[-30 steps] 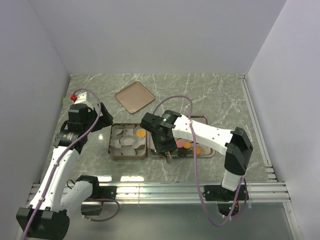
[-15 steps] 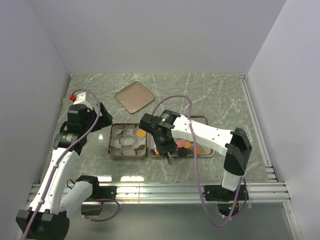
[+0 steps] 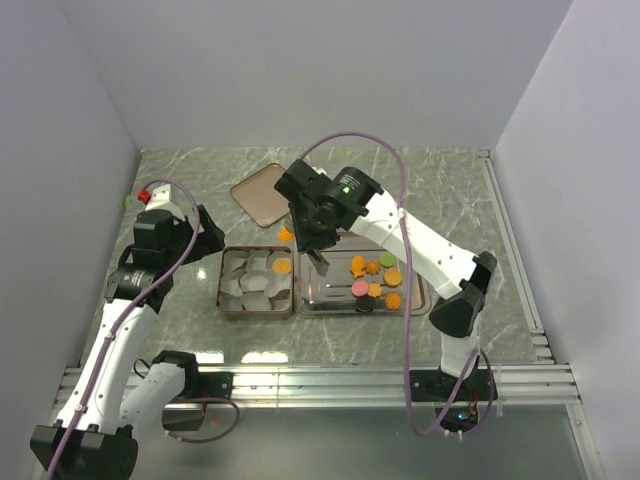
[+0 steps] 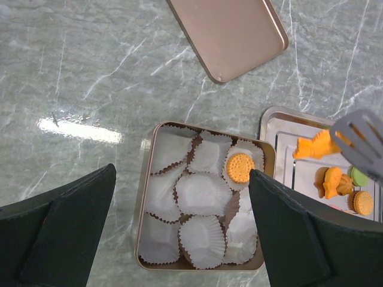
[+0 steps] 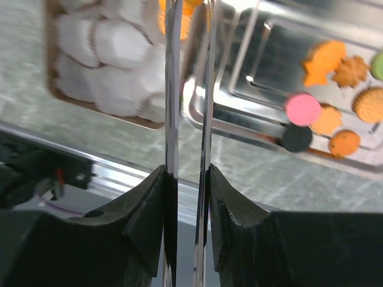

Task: Pack the cookies

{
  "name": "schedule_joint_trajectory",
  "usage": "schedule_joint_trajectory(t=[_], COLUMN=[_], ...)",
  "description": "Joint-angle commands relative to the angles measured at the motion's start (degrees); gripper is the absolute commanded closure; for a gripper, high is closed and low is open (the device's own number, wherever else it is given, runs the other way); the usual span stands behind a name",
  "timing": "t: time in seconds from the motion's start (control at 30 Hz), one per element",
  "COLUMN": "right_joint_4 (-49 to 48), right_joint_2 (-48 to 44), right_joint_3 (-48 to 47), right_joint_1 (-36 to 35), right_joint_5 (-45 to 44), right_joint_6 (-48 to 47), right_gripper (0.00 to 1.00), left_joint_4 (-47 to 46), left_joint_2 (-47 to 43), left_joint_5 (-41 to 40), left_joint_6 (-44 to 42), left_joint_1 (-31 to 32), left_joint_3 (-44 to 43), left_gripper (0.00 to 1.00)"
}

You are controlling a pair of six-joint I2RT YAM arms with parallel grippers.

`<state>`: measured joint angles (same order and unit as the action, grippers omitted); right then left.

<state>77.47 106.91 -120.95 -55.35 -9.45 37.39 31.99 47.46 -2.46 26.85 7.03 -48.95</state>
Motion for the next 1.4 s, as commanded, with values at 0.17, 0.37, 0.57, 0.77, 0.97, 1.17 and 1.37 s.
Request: schedule_joint_trajectory(t=[0.17, 0.37, 0.57, 0.77, 0.97, 1.17, 1.37], right_joint_4=[4.44, -1.43, -3.46, -3.29, -4.00, -5.40, -6.11], right_joint_2=[10.41, 10.33, 12.35, 15.78, 16.57, 16.75, 17.01], right_joint_3=[-18.53, -12.39, -11.68, -13.09, -11.33, -10.72, -10.71], right_joint_1=[-0.54, -2.13, -3.01, -2.92, -2.04, -0.46, 0.16], right_joint_5=[6.54, 9.28, 12.00, 11.74, 10.33, 10.95, 11.74], right_joint_6=[-1.44, -1.26, -1.44, -1.09, -0.12, 0.58, 0.85], right_gripper=[0.66, 0.66, 0.66, 0.66, 0.64, 0.55, 0.48], left_joint_4=[-1.23, -1.23, -1.31, -1.23, -1.05, -1.14, -1.14], left_joint_2=[0.00, 0.17, 0.88, 1.23, 1.05, 1.32, 1.67], left_joint_5=[0.00, 0.00, 0.35, 0.26, -0.09, -0.18, 0.09], left_joint_6=[0.48, 0.57, 0.48, 0.39, 0.57, 0.57, 0.48], left_joint_1=[0.36, 0.36, 0.36, 0.36, 0.62, 1.06, 1.06], left_joint_3=[-0.01, -0.01, -0.01, -0.01, -0.01, -0.01, -0.01], left_gripper=[0.01, 0.00, 0.01, 0.01, 0.01, 0.01, 0.01])
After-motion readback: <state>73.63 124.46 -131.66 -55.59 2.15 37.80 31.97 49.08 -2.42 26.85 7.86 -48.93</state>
